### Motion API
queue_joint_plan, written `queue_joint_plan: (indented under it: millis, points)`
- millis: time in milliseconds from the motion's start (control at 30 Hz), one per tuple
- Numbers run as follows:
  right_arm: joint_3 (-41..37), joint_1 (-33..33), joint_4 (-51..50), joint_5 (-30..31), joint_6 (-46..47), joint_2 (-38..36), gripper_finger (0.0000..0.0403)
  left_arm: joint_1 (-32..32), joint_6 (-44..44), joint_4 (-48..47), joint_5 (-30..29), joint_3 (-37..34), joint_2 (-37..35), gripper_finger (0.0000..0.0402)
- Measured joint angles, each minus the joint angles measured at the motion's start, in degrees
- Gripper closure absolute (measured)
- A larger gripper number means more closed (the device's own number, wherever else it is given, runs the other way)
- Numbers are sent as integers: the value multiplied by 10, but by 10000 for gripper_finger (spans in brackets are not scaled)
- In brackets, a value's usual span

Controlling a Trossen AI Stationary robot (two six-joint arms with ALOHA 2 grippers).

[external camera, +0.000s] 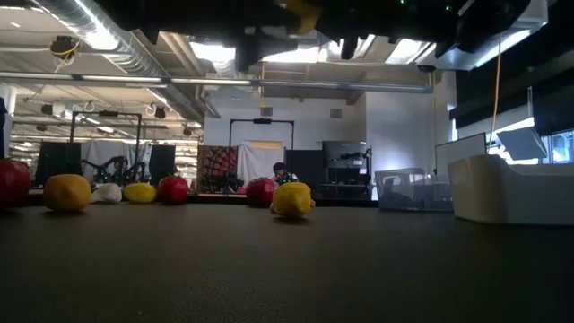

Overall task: Sort produce into baskets
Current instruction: Put the lemon into the black bin

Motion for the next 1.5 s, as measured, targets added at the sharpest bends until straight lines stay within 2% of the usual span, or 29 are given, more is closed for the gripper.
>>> queue_joint_plan:
  millis: [200, 400, 600, 767, 1033, 1267, 1500]
  points:
    - [0, 0, -82, 46, -26, -36, 225, 20, -23, -78, -3, 0, 0, 142]
    - [0, 0, -212, 149, -76, -93, 224, 28, -33, -144, -6, 0, 0, 141]
    - [0, -6, -363, 300, -112, -146, 224, 28, -47, -155, -34, 0, 0, 141]
    - [0, -42, -478, 356, -115, -178, 224, 27, -57, -153, -35, 0, 0, 141]
    - [0, -152, -578, 357, -93, -171, 223, 27, -66, -151, -35, 0, 0, 141]
    - [-1, -249, -635, 294, -50, -166, 223, 27, -69, -151, -35, 0, 0, 141]
    - [-1, -325, -642, 209, -48, -135, 223, 27, -68, -151, -35, 0, 0, 141]
